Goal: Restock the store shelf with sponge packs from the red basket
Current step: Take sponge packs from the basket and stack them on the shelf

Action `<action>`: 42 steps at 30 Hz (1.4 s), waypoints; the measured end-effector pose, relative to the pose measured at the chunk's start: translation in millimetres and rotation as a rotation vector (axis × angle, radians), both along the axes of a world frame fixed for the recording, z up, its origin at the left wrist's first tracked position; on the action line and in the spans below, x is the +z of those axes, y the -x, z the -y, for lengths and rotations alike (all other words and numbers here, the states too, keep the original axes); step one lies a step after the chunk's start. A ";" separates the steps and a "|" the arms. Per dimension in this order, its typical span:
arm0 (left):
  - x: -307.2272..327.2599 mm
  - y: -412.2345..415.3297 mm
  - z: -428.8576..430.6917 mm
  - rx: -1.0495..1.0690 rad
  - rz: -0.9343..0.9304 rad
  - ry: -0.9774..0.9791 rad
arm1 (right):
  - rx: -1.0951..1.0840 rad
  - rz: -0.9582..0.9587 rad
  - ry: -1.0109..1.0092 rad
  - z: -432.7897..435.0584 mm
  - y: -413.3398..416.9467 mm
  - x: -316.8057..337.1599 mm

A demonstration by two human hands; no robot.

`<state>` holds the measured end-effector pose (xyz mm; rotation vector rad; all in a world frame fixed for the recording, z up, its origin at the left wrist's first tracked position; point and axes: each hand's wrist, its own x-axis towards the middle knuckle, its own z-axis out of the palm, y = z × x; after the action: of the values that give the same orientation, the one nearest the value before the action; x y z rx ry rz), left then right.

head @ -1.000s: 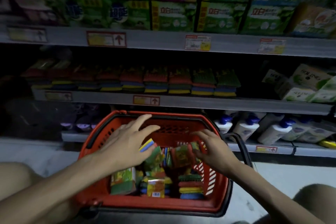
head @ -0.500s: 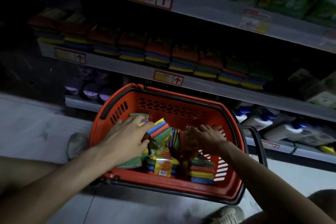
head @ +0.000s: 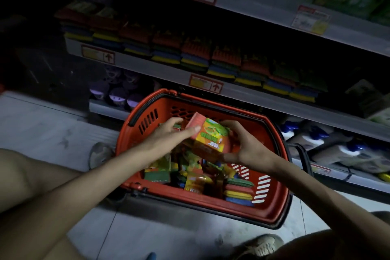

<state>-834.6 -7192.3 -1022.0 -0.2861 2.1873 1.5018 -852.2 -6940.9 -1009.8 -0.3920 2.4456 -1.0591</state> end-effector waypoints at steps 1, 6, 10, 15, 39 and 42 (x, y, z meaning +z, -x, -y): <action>2.2 -1.6 -0.3 0.040 0.023 -0.075 | -0.002 0.006 0.054 8.9 -3.0 4.2; 4.3 -0.3 13.4 0.291 -0.031 -0.194 | -0.056 0.115 0.249 38.0 -1.5 10.4; 2.3 5.8 34.2 0.442 -0.222 -0.027 | -0.283 0.164 0.216 42.0 22.1 -10.0; -4.0 2.1 51.0 0.445 -0.281 -0.058 | 0.006 -0.104 -0.453 44.0 42.2 -87.9; -18.6 -2.8 67.1 0.390 -0.215 0.067 | 0.578 -0.542 -1.048 105.3 41.1 -140.1; -16.1 -7.9 64.3 0.172 -0.340 0.289 | 0.480 -0.563 -0.985 85.2 41.5 -135.8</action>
<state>-826.7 -7256.6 -1038.0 -0.3400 2.7196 1.4010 -893.7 -7026.1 -1145.6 -0.9274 2.7393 0.5419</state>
